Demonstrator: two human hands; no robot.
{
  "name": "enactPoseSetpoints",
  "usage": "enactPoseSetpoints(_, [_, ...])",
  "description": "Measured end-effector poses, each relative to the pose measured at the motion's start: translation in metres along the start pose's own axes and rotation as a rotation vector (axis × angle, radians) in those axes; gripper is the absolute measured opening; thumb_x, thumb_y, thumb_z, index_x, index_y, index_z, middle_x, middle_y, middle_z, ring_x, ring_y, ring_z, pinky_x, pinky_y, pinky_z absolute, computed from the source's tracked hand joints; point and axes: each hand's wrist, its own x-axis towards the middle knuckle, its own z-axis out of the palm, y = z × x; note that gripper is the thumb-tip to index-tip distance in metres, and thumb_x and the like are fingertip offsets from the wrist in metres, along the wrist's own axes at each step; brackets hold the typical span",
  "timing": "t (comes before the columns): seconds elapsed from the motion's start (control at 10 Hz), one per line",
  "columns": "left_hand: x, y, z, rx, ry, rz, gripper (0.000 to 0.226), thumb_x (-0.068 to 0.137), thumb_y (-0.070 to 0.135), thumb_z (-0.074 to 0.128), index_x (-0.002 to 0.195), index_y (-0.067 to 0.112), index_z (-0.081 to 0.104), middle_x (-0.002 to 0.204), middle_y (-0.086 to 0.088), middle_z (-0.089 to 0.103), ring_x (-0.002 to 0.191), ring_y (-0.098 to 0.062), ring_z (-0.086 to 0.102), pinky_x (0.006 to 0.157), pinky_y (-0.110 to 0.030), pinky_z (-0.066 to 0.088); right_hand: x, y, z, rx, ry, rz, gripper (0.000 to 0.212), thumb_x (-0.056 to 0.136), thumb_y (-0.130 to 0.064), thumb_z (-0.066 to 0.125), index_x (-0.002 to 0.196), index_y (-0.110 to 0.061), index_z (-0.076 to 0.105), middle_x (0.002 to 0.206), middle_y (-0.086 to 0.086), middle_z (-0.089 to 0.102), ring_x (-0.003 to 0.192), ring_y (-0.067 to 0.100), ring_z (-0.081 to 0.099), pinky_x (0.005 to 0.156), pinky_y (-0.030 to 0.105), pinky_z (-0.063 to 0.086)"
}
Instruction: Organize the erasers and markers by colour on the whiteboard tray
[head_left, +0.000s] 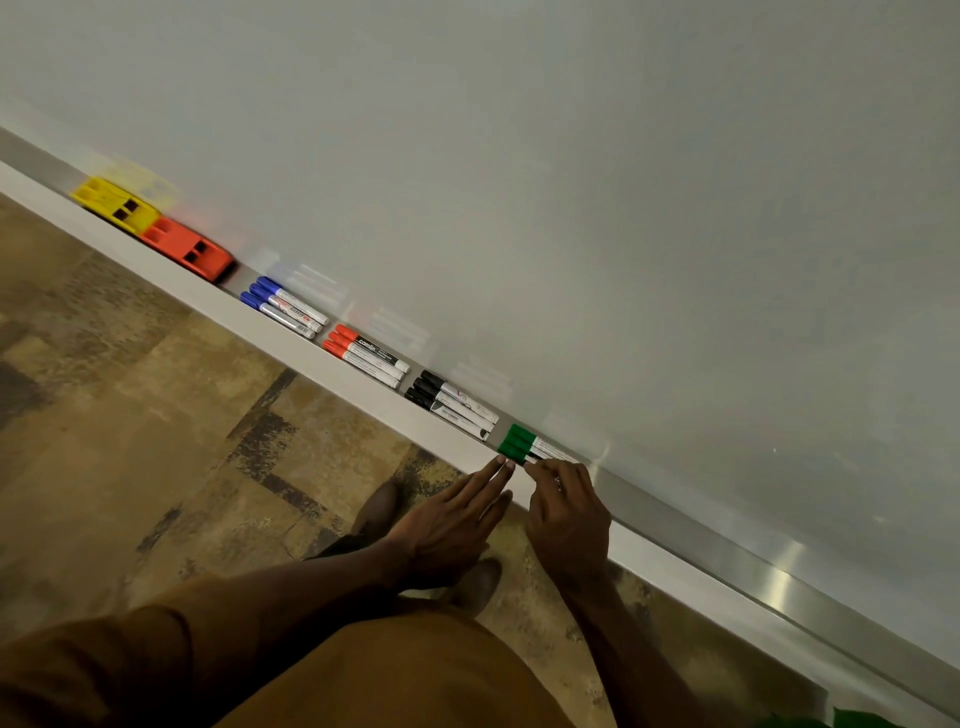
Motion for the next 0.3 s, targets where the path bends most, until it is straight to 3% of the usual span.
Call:
enactPoseSetpoints(0.1, [-0.01, -0.012, -0.001, -0.004, -0.02, -0.036, 0.068, 0.1, 0.046, 0.036, 0.156, 0.007, 0.043, 0.169, -0.024, 0.02, 0.159, -0.039, 0.011, 0.123, -0.051, 0.016, -0.002, -0.012, 0.006, -0.004, 0.003, 0.011, 0.022, 0.1, -0.016, 0.057, 0.108, -0.008, 0.076, 0.106, 0.01, 0.074, 0.1, 0.026, 0.072, 0.068, 0.031, 0.063])
enactPoseSetpoints(0.2, [-0.021, -0.031, -0.009, -0.04, -0.045, -0.08, 0.072, 0.099, 0.046, 0.052, 0.157, 0.005, 0.038, 0.17, -0.025, 0.012, 0.16, -0.04, 0.006, 0.125, -0.053, 0.01, 0.002, -0.03, 0.004, 0.013, 0.011, 0.031, 0.031, 0.106, -0.019, 0.047, 0.106, -0.009, 0.076, 0.104, 0.009, 0.073, 0.097, 0.025, 0.071, 0.068, 0.027, 0.059])
enactPoseSetpoints(0.3, [-0.025, -0.055, -0.009, -0.072, -0.01, -0.117, 0.07, 0.1, 0.045, 0.055, 0.155, 0.005, 0.042, 0.17, -0.024, 0.013, 0.16, -0.039, 0.007, 0.126, -0.052, 0.021, 0.004, -0.045, 0.009, -0.006, 0.042, 0.036, 0.02, 0.092, -0.006, 0.062, 0.106, -0.011, 0.076, 0.101, 0.007, 0.071, 0.093, 0.024, 0.069, 0.063, 0.027, 0.056])
